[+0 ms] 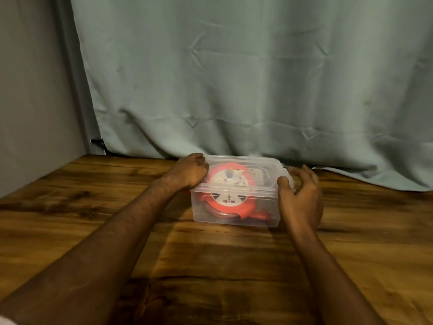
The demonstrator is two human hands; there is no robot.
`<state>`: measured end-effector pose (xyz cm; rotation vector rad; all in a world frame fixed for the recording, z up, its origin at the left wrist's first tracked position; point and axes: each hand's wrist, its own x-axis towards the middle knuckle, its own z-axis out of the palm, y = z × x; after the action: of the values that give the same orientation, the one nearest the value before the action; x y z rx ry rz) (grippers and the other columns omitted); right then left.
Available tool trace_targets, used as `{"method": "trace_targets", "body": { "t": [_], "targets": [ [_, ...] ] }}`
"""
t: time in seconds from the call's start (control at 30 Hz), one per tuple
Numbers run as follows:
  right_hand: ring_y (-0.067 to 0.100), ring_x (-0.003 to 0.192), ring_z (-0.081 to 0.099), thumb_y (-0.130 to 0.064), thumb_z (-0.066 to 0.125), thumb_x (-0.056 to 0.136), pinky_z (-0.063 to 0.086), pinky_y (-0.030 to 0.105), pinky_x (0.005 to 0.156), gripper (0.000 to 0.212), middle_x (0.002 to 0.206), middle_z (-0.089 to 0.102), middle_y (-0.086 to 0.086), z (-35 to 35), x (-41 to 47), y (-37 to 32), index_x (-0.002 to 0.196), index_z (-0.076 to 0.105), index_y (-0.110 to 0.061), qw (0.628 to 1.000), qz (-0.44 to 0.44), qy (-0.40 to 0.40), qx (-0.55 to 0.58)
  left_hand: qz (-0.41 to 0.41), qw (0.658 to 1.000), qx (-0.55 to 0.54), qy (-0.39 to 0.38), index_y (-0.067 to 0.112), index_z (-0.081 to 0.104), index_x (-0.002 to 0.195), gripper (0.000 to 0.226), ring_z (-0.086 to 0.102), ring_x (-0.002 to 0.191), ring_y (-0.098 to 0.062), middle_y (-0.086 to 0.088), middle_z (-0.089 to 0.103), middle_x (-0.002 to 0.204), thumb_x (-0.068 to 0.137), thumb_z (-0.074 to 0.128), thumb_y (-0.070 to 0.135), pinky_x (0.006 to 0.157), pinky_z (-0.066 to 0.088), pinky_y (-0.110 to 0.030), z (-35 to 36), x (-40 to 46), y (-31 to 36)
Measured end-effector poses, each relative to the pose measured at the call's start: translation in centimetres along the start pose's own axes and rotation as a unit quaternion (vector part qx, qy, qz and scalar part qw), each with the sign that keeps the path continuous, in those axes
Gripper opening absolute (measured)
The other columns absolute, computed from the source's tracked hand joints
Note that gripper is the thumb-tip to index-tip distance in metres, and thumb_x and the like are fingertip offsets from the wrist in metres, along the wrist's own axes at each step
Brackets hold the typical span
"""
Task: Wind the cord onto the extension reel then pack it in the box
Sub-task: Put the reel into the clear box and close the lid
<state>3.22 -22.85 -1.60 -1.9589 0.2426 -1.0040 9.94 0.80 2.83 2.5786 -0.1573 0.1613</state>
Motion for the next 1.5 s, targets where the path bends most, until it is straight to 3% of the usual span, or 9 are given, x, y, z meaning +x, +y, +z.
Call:
{"method": "trace_targets", "body": {
  "t": [0.23,0.47,0.67,0.87,0.97,1.17,1.3,1.37,1.5],
  "targets": [
    [0.02,0.158,0.015,-0.047,0.033,0.108,0.016,0.047,0.127,0.062,0.172,0.014,0.0,2.8,7.2,-3.8,0.163,0.018,-0.026,0.859,-0.135,-0.381,-0.315,0.054,0.993,0.101,0.006,0.009,0.046,0.144,0.047,0.026,0.148,-0.022,-0.008,0.031,0.161,0.104,0.031,0.029,0.121,0.018,-0.031,-0.4,0.3,-0.4],
    [0.027,0.15,0.033,-0.048,0.038,0.104,0.027,0.048,0.123,0.059,0.167,0.031,0.002,3.9,9.3,-5.7,0.16,0.031,-0.029,0.791,-0.13,-0.422,-0.424,0.055,0.976,0.212,0.013,0.02,0.045,0.145,0.055,0.044,0.136,-0.027,-0.007,0.043,0.153,0.097,0.036,0.045,0.11,0.037,-0.04,-1.2,1.9,2.5],
    [0.028,0.15,0.034,-0.049,0.035,0.103,0.028,0.046,0.123,0.06,0.167,0.031,0.003,3.7,8.5,-4.1,0.159,0.032,-0.03,0.83,-0.114,-0.402,-0.369,0.055,0.986,0.154,-0.041,0.018,0.027,0.155,0.056,0.024,0.15,-0.02,-0.003,0.023,0.164,0.104,0.028,0.041,0.122,0.019,-0.034,0.4,2.5,2.0],
    [0.033,0.118,0.065,-0.04,0.058,0.092,0.051,0.038,0.098,0.04,0.128,0.071,0.007,1.6,6.3,-4.4,0.127,0.069,-0.024,0.978,-0.027,-0.139,-0.154,0.003,0.932,-0.157,0.326,0.021,0.071,0.113,0.042,0.069,0.098,-0.028,-0.006,0.075,0.108,0.094,0.044,0.046,0.087,0.055,-0.037,-0.2,-1.1,1.1],
    [0.038,0.113,0.065,-0.042,0.06,0.087,0.053,0.039,0.094,0.046,0.126,0.07,0.014,0.1,5.8,-3.2,0.122,0.07,-0.014,0.983,0.114,-0.126,-0.064,-0.09,0.908,-0.333,0.237,0.018,0.07,0.116,0.055,0.07,0.102,-0.024,-0.004,0.075,0.11,0.076,0.059,0.054,0.093,0.055,-0.041,1.0,-3.1,-0.6],
    [0.026,0.088,0.066,-0.047,0.073,0.086,0.052,0.036,0.077,0.039,0.098,0.073,0.01,-1.2,4.5,-0.7,0.108,0.07,-0.015,0.862,0.398,-0.275,0.15,-0.211,0.825,-0.523,-0.027,0.018,0.066,0.105,0.028,0.066,0.085,-0.02,-0.005,0.072,0.089,0.086,0.067,0.039,0.064,0.049,-0.03,2.0,-5.7,-0.8],
    [0.028,0.085,0.069,-0.032,0.08,0.085,0.054,0.035,0.062,0.041,0.108,0.073,0.014,-0.9,5.4,-1.0,0.116,0.067,-0.008,0.899,0.354,-0.217,0.139,-0.218,0.824,-0.522,-0.028,0.017,0.066,0.102,0.024,0.066,0.082,-0.018,-0.003,0.072,0.08,0.085,0.069,0.034,0.064,0.05,-0.029,1.5,-5.3,-0.7],
    [0.035,0.094,0.07,-0.038,0.078,0.086,0.055,0.036,0.071,0.046,0.116,0.072,0.018,-0.5,5.7,-1.3,0.116,0.067,-0.004,0.954,0.246,-0.166,-0.042,-0.221,0.825,-0.519,-0.028,0.017,0.067,0.1,0.024,0.067,0.081,-0.019,-0.003,0.072,0.077,0.084,0.069,0.035,0.068,0.053,-0.031,1.7,-5.3,-0.6],
    [0.039,0.109,0.067,-0.043,0.07,0.09,0.051,0.038,0.082,0.041,0.118,0.072,0.018,-0.9,4.9,-3.0,0.109,0.072,-0.007,0.955,0.109,-0.108,-0.253,-0.225,0.815,-0.534,-0.014,0.015,0.067,0.104,0.03,0.067,0.092,-0.024,-0.007,0.074,0.088,0.082,0.071,0.035,0.086,0.055,-0.037,1.9,-5.3,-0.6]
  ]
}}
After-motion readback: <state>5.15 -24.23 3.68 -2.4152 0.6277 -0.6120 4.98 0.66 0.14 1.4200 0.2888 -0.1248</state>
